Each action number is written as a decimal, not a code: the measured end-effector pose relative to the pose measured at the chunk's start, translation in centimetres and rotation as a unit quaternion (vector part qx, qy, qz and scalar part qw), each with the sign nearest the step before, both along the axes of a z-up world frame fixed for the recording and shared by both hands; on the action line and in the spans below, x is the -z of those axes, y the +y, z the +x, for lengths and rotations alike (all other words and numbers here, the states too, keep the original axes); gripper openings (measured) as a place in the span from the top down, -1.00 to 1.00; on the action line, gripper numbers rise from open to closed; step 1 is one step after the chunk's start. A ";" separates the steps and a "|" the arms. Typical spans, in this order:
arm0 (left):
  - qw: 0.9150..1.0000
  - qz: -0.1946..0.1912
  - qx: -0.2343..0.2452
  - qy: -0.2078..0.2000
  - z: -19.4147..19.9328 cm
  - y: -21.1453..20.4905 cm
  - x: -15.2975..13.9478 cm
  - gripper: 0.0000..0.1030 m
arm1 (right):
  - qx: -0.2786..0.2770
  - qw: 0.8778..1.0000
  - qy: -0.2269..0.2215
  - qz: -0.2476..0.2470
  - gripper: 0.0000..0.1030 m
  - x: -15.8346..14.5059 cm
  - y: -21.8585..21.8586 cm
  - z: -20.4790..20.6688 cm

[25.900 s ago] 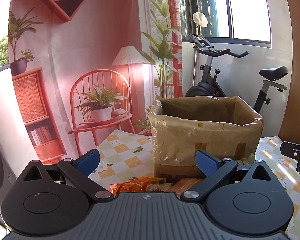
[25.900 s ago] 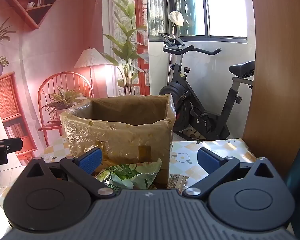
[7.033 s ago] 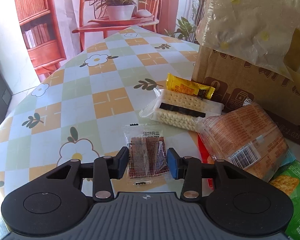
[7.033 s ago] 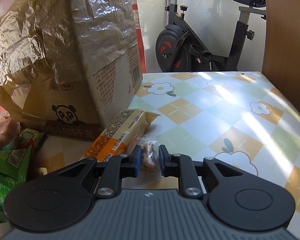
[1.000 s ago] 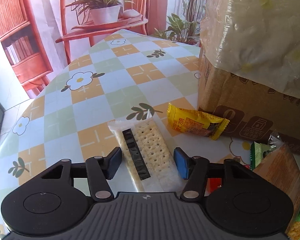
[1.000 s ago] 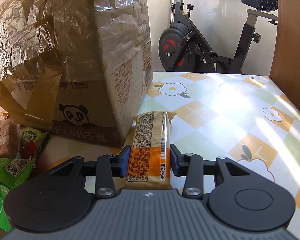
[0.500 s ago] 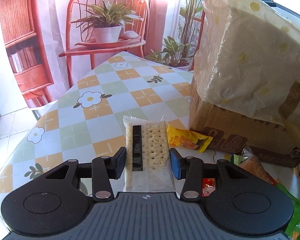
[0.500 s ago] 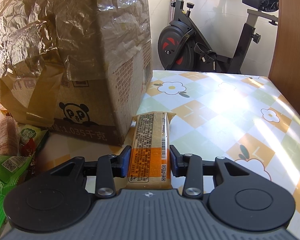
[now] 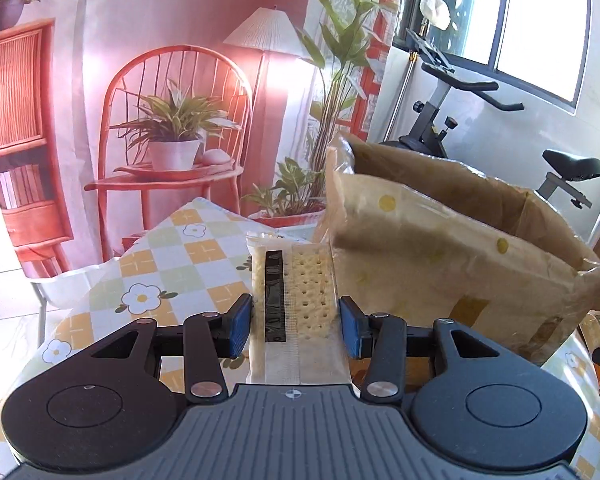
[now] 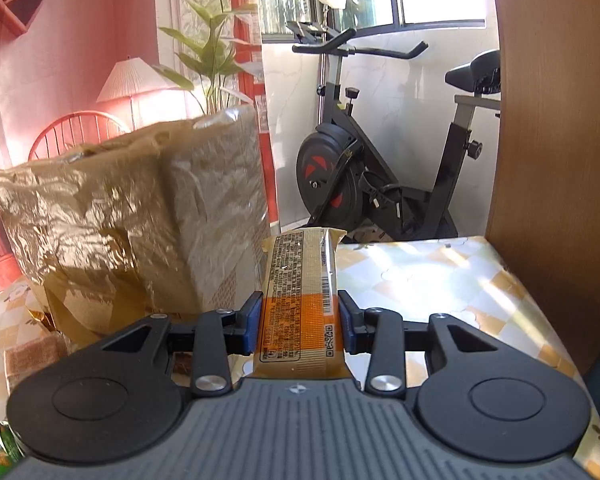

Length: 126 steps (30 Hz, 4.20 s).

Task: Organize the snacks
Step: 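Lift the cracker pack and biscuit bar over the box and open both tools, then move both open tools back from the box to the snacks on the table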

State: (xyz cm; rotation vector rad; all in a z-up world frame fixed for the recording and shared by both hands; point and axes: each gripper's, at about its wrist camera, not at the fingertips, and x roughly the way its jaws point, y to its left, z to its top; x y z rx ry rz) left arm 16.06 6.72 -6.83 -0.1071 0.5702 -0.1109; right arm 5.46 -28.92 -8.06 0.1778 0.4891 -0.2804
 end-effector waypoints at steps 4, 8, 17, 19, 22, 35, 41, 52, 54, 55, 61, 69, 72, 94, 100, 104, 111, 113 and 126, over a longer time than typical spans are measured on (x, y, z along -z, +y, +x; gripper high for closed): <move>0.999 0.006 0.001 -0.036 0.2 -1.2 -3.4 0.06 | -0.022 0.999 -0.031 -0.026 0.23 -4.8 0.6 1.1; 0.998 0.007 -0.007 -0.067 1.0 -1.3 -5.4 0.50 | -0.041 0.997 -0.053 -0.038 0.23 -8.0 1.4 2.9; 0.999 -0.020 -0.015 -0.032 2.5 0.5 -4.3 0.45 | -0.084 0.994 -0.060 -0.042 0.23 -9.0 3.8 5.8; 1.000 -0.011 -0.023 -0.011 2.2 1.4 -3.0 0.12 | -0.085 0.994 -0.057 -0.037 0.23 -8.4 4.0 5.7; 0.999 -0.008 -0.023 0.028 1.5 3.0 -0.4 -0.13 | -0.079 0.995 -0.053 -0.030 0.23 -7.6 4.0 5.5; 0.982 0.057 0.017 0.178 0.4 3.7 14.0 -0.37 | -0.077 0.996 -0.044 -0.032 0.23 -6.5 4.3 5.1; 0.982 0.086 0.013 0.167 0.3 2.5 13.9 0.04 | -0.077 0.995 -0.044 -0.035 0.23 -6.4 4.5 5.2; 0.997 0.063 -0.037 -0.017 0.2 3.9 0.7 0.05 | -0.083 0.994 -0.067 -0.029 0.23 -8.8 4.4 6.1; 0.996 0.066 -0.024 -0.047 1.0 3.2 -2.3 0.05 | -0.088 0.994 -0.066 -0.028 0.23 -9.4 4.5 7.2; 0.996 0.065 -0.015 -0.060 1.6 2.6 -3.8 0.05 | -0.093 0.993 -0.065 -0.026 0.23 -9.8 4.5 8.3; 0.995 0.045 0.045 -0.078 7.5 -4.2 -8.3 0.04 | -0.121 0.992 -0.024 -0.004 0.23 -9.3 5.4 14.8; 0.995 0.041 0.084 -0.021 13.7 -10.3 -5.5 0.04 | -0.105 0.992 0.055 -0.029 0.23 -5.9 6.3 19.6; 0.995 0.045 0.091 -0.009 14.5 -10.9 -4.3 -0.08 | -0.102 0.992 0.063 -0.026 0.18 -5.4 5.8 19.5; 0.998 0.033 0.051 -0.016 5.0 -2.7 -6.2 -0.39 | -0.145 0.989 0.013 -0.013 -0.17 -8.5 6.5 10.6; 0.999 0.032 0.031 -0.010 1.6 -0.2 -4.7 -0.39 | -0.146 0.989 -0.009 -0.007 -0.42 -7.8 7.4 7.5; 0.999 0.037 0.017 0.001 -0.3 1.0 -3.3 -0.38 | -0.148 0.989 -0.011 0.003 -0.53 -7.0 8.1 6.0; 0.999 0.043 0.007 0.018 -2.2 2.0 -0.7 -0.39 | -0.143 0.989 0.004 0.027 -0.60 -4.4 9.0 3.9; 0.999 0.044 0.004 0.024 -2.5 2.2 0.1 -0.39 | -0.144 0.989 0.010 0.027 -0.62 -3.6 9.3 3.5; 0.997 0.050 0.010 0.051 -3.9 1.5 2.8 -0.39 | -0.140 0.987 0.057 0.049 -0.63 1.0 9.8 2.0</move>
